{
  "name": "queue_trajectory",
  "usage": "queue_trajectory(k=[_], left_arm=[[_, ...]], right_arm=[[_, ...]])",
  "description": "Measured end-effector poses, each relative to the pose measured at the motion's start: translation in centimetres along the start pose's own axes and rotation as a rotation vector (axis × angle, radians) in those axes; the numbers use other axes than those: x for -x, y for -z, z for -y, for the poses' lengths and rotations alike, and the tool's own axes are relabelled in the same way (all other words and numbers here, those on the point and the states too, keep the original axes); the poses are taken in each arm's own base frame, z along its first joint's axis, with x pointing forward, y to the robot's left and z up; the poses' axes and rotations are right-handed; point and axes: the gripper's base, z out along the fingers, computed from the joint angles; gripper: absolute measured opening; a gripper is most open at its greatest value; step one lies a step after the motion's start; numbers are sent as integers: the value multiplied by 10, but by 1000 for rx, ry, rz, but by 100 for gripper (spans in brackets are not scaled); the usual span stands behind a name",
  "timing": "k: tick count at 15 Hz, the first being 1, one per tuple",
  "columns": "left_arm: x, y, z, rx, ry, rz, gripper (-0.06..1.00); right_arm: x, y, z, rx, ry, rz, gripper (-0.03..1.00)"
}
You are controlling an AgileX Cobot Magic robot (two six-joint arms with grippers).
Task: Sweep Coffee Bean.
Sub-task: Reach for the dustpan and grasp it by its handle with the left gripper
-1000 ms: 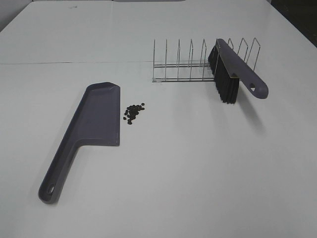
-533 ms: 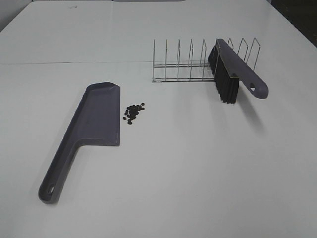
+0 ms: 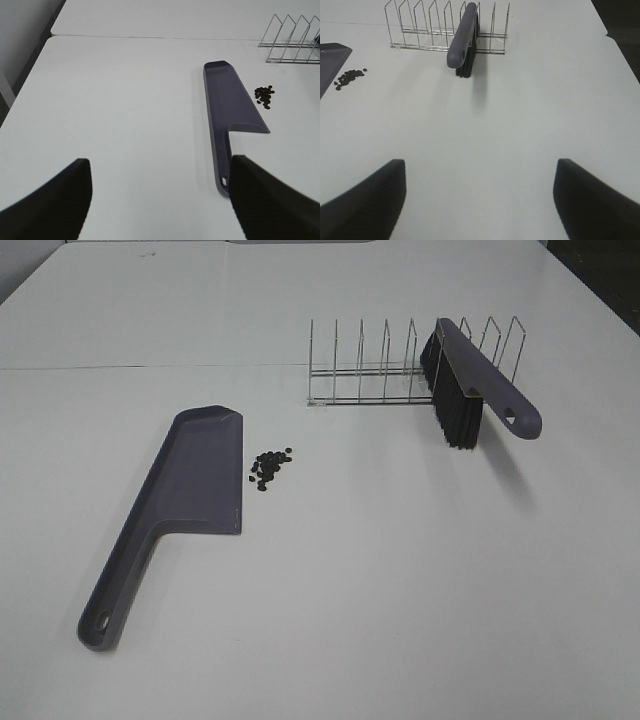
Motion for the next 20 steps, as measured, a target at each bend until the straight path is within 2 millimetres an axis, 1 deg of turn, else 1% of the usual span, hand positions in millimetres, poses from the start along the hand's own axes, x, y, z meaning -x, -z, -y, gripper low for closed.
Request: queue_trajectory(k=[20], left_arm=[[0,0,0,0,0,0,71]], right_arm=[[0,0,0,0,0,0,71]])
